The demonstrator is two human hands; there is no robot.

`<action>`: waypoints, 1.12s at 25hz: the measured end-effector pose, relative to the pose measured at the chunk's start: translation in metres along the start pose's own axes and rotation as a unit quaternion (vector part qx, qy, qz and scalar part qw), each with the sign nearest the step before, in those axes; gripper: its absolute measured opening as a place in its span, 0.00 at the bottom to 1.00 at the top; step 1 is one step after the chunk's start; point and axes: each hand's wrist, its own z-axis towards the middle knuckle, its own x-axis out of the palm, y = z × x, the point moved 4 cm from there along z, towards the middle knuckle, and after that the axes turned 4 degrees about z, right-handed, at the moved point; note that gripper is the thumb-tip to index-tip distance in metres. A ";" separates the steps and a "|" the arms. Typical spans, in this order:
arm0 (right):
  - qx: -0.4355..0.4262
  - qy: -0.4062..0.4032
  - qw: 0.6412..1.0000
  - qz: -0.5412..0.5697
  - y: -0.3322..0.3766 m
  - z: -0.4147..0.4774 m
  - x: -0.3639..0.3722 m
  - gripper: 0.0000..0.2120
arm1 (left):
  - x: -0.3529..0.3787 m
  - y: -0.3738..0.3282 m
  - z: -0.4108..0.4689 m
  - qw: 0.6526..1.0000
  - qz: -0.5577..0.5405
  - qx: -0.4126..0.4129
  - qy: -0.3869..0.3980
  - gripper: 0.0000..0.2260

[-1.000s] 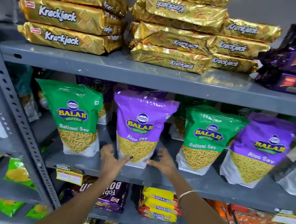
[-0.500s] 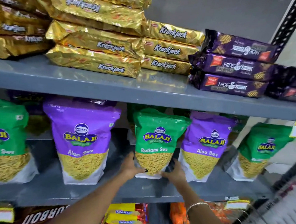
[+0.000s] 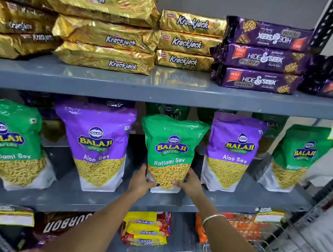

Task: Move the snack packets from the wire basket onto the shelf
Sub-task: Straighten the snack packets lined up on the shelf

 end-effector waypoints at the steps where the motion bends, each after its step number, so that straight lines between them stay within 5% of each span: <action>1: -0.002 0.001 1.000 0.004 0.000 0.001 0.000 0.34 | 0.000 -0.001 -0.001 1.000 0.001 0.006 -0.009 0.32; 9: 0.009 0.013 0.999 -0.040 -0.001 -0.001 -0.013 0.34 | 0.006 -0.008 -0.004 0.999 0.025 0.017 -0.010 0.38; 11: 0.037 0.022 0.994 -0.096 -0.003 -0.006 -0.031 0.29 | 0.001 -0.014 -0.025 0.988 0.083 0.037 -0.121 0.35; 14: 0.133 0.030 0.972 -0.194 -0.013 -0.009 -0.075 0.07 | 0.017 -0.038 -0.063 0.921 0.218 0.215 -0.241 0.25; 17: 0.254 -0.035 0.944 -0.207 -0.032 -0.016 -0.136 0.11 | 0.077 -0.074 -0.065 0.922 0.219 0.311 -0.076 0.18; 19: 0.243 -0.074 0.936 -0.245 -0.039 -0.016 -0.166 0.13 | 0.111 -0.099 -0.051 0.952 0.147 0.266 0.014 0.20; 20: 0.208 -0.095 0.939 -0.257 -0.045 -0.009 -0.182 0.24 | 0.125 -0.110 -0.040 0.969 0.094 0.227 0.035 0.23; 23: 0.113 -0.102 0.985 -0.077 -0.049 0.012 -0.190 0.43 | 0.146 -0.123 0.002 0.993 -0.043 0.102 0.045 0.36; 28: 0.036 -0.078 0.996 0.039 -0.048 0.031 -0.193 0.31 | 0.166 -0.125 0.032 0.999 0.004 0.032 0.028 0.30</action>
